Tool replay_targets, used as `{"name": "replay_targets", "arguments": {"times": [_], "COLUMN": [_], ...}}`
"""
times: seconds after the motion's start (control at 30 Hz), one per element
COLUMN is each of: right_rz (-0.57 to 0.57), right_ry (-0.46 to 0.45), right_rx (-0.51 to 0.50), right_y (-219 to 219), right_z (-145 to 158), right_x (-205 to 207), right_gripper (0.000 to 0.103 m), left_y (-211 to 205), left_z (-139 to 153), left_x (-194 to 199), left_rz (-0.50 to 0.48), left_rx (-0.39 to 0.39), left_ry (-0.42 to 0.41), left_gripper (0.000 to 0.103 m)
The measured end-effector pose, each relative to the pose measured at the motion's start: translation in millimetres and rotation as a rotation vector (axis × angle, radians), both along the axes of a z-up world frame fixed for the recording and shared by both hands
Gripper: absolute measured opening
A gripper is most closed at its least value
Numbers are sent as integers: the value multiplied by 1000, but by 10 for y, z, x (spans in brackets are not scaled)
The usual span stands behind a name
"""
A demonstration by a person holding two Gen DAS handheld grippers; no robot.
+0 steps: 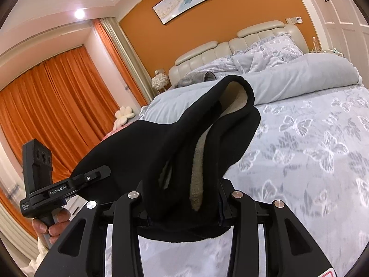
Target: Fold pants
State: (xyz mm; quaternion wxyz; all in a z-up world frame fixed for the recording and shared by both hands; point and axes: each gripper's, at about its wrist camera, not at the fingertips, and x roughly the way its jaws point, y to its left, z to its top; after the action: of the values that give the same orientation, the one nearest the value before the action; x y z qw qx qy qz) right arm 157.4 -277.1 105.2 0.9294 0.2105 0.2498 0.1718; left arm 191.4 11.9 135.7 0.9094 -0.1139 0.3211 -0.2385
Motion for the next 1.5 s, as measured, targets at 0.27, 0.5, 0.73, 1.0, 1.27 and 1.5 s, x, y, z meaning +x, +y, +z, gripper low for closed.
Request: {"name": "replay_targets", "arguments": {"times": [0.27, 0.5, 0.73, 1.0, 1.27, 1.5], "right_rz": [-15, -24, -16, 8, -192, -113], "right_ry": [-30, 0, 84, 298, 173, 268], "right_rx": [0, 3, -18, -18, -266, -306], "right_y": [-138, -210, -248, -367, -361, 94], "right_z": [-222, -669, -1422, -2263, -1406, -1595], "right_x": [686, 1220, 1676, 1879, 1436, 2442], "right_gripper": [36, 36, 36, 58, 15, 14], "left_y": [-242, -393, -428, -298, -104, -715], "left_z": [-237, -667, -1454, -2299, -1373, -1652], "left_x": [616, 1114, 1551, 1688, 1356, 2250], "left_rz": [33, 63, 85, 121, 262, 242], "left_rx": [75, 131, 163, 209, 282, 304], "left_ry": [-101, -107, -49, 82, -77, 100], "left_gripper": [23, 23, 23, 56, 74, 74]}}
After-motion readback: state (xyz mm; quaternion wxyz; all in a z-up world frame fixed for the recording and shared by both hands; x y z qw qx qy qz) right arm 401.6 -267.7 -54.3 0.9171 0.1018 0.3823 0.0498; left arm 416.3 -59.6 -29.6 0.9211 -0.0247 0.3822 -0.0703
